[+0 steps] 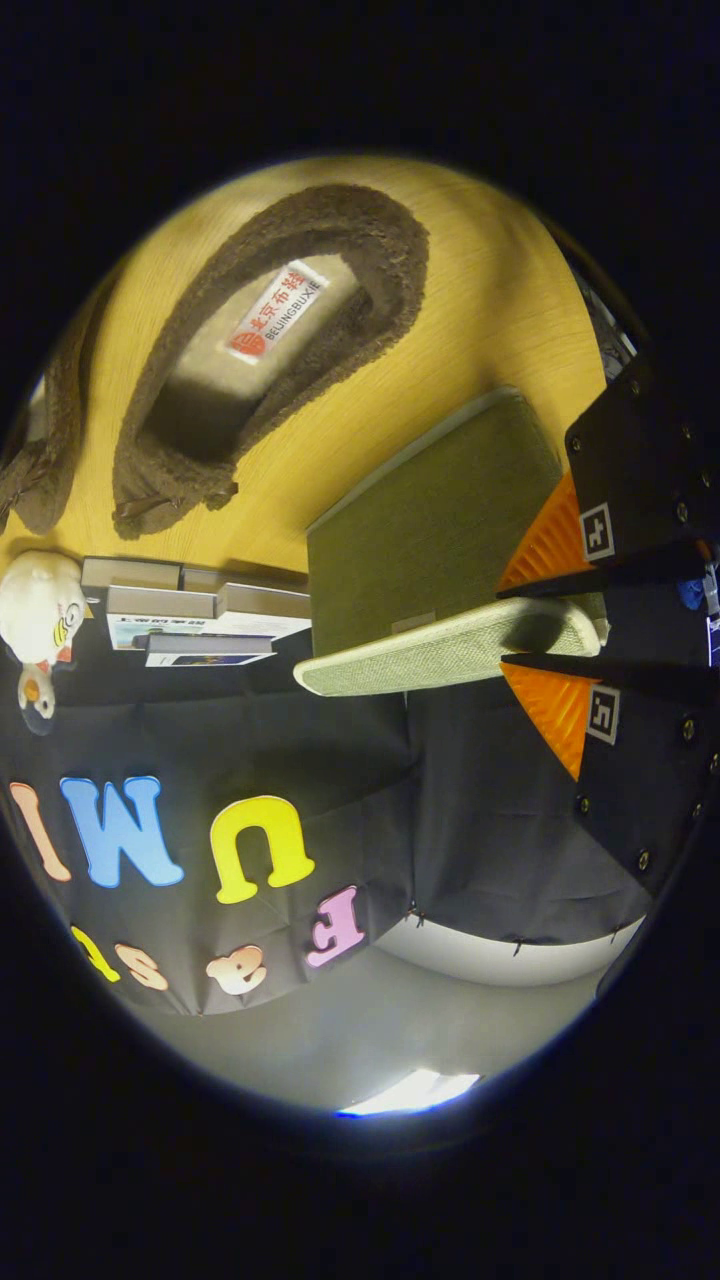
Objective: Open the storage box then place both shoes into the box .Put the left shoe in first, then the right shoe, with the right side of both shoes facing outward in a uniform manner.
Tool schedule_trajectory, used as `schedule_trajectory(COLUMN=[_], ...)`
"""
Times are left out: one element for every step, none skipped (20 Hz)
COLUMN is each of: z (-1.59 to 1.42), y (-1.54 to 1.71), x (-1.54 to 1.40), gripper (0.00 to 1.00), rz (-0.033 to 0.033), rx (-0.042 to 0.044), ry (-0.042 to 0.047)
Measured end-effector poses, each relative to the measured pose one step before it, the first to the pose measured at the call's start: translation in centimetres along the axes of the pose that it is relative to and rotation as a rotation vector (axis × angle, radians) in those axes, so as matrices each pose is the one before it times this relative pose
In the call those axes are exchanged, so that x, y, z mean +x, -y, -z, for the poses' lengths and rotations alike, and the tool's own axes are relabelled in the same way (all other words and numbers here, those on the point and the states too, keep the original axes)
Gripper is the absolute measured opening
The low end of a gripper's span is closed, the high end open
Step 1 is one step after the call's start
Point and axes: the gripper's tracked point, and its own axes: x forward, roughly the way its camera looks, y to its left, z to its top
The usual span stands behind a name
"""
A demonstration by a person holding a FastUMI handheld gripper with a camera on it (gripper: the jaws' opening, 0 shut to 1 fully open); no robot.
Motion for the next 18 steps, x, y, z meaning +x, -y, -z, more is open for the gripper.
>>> schedule_trajectory(z=[-0.294,-0.22,0.222,0.283,0.066,-0.278,0.039,-0.153,-0.135,-0.156,-0.177,-0.111,0.034,-0.081,0.175,0.084,0.033,0.195], y=[-0.626,-0.378,-0.097,-0.515,-0.667,-0.766,-0.94,-0.868,-0.782,-0.781,-0.979,-0.988,-0.883,-1.056,-1.25,-1.323,-0.908,-1.176], x=[0.281,0.015,-0.293,-0.213,-0.143,-0.022,-0.137,-0.139,0.049,0.131,-0.02,0.08,0.18,0.099,0.145,0.082,0.354,0.482], gripper=[0.18,0.06,0.06,0.06,0.06,0.06,0.04,0.03,0.03,0.03,0.03,0.03,0.03,0.03,0.03,0.03,0.03,0.03], rz=[0.00519,-0.00466,0.02059,0.0073,0.00356,-0.00003,-0.00242,-0.00166,-0.00205,-0.00216,-0.00389,-0.00583,-0.00534,-0.00682,-0.01423,-0.01327,-0.00714,-0.00738], rx=[0.02572,-0.01788,-0.03455,-0.03538,-0.03335,-0.02905,-0.02784,-0.01952,-0.01626,-0.01665,-0.01665,-0.01837,-0.01883,-0.01725,-0.01997,-0.02043,-0.02099,-0.02927], ry=[0.03511,-0.00958,-0.00689,-0.01505,-0.00331,0.00456,-0.00432,-0.00383,-0.0035,-0.00123,0.00043,-0.00335,-0.00261,-0.00327,-0.00497,-0.00413,-0.00359,-0.00532])
